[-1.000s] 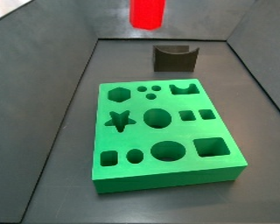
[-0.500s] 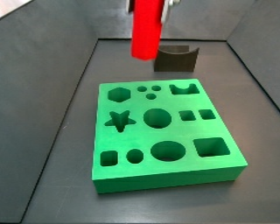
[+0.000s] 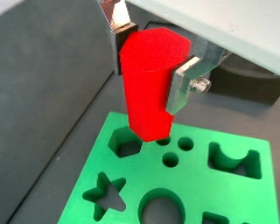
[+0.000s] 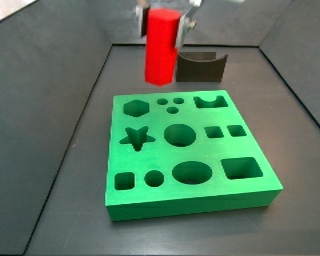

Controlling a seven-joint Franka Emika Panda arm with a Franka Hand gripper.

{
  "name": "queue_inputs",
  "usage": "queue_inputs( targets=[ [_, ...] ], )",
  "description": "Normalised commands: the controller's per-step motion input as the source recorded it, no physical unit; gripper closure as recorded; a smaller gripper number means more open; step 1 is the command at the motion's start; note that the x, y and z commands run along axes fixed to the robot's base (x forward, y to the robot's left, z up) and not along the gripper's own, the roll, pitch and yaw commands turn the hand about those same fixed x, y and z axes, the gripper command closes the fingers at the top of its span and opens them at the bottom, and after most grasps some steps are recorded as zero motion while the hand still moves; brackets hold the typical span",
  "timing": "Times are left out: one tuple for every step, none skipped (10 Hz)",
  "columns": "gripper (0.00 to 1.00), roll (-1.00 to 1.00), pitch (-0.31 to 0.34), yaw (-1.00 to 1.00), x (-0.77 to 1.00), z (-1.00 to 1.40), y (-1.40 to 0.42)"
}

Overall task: Pick up the hexagon object. Move up. Place the hexagon object on the fixture. Regrasp the hexagon object. Move to above the board. Insert the hexagon object.
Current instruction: Insert the hexagon object.

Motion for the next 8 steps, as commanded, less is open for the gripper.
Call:
queue_inputs(
  targets=[
    [1.00,-0.19,-0.140,0.09,-0.27,-0.35,0.05],
    [1.00,-0.07,-0.040,0.19,0.00,-0.15,0.00],
    [1.00,-0.04,-0.010,0.00,0.00,-0.07,-0.01],
    [1.00,-0.10,-0.041,0.00,-0.16,-0.35,0.00],
    [1.00,-0.14,-0.137,0.00,-0.33,-0.39,0.00],
    [1.00,-0.04,-0.056,0.00,0.00,-0.08,0.00],
    [1.00,0.00,0.000,0.03,-0.03,-0.14,0.00],
    [1.00,-0.02,-0.030,0.00,-0.29,-0.19,0.00]
  ],
)
